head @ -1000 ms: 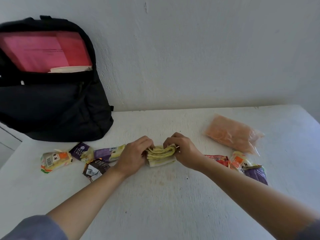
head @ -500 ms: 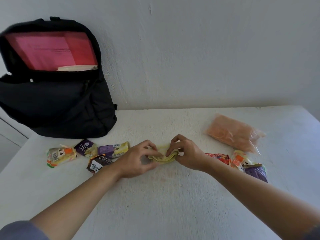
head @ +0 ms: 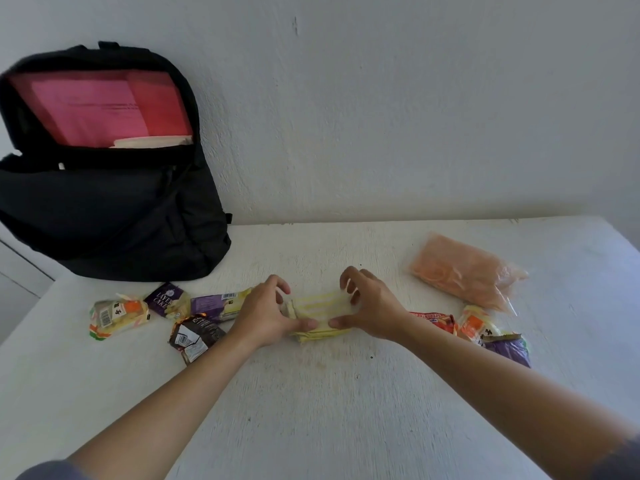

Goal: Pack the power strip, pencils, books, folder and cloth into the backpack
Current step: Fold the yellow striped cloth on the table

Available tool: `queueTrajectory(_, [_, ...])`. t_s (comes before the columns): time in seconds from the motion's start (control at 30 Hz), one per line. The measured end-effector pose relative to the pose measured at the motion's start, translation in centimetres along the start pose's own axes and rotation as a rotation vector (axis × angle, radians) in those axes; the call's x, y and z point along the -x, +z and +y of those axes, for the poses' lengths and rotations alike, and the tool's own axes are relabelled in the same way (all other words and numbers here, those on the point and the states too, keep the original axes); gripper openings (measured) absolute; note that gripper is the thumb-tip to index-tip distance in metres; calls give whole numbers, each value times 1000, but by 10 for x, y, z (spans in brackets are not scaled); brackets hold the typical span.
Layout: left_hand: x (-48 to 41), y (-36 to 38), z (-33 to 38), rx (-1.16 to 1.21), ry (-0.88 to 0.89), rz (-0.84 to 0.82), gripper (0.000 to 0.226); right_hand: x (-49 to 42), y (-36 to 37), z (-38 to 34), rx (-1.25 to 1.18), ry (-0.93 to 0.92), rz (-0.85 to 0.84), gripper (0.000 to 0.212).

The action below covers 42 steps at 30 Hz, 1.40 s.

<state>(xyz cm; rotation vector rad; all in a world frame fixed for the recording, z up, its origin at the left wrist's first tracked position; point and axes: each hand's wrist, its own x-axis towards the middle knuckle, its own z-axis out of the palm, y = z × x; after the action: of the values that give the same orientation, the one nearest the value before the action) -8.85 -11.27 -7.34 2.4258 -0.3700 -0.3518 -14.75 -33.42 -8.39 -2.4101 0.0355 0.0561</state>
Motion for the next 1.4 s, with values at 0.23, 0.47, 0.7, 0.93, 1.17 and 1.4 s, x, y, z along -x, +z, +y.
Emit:
queueTrajectory(0.23, [-4, 5, 8, -137, 44, -177, 58, -12, 4, -2, 140, -54, -118, 51])
queueTrajectory(0.47, [0, -25, 3, 115, 130, -196, 39, -21, -10, -14, -327, -80, -139, 38])
queueTrajectory(0.7, [14, -133, 29, 557, 242, 31, 43, -51, -63, -126, -948, -194, -231, 28])
queueTrajectory(0.93, [16, -227, 10, 679, 282, 181, 49, -93, -57, -237, -866, -312, -262, 37])
queueTrajectory(1.17, [-7, -313, -32, 355, 422, 361, 44, -140, -22, -320, -832, -384, -87, 28])
queueTrajectory(1.4, [-68, -393, -81, 5, 243, 218, 51, -206, -7, -364, -785, -335, 254, 32])
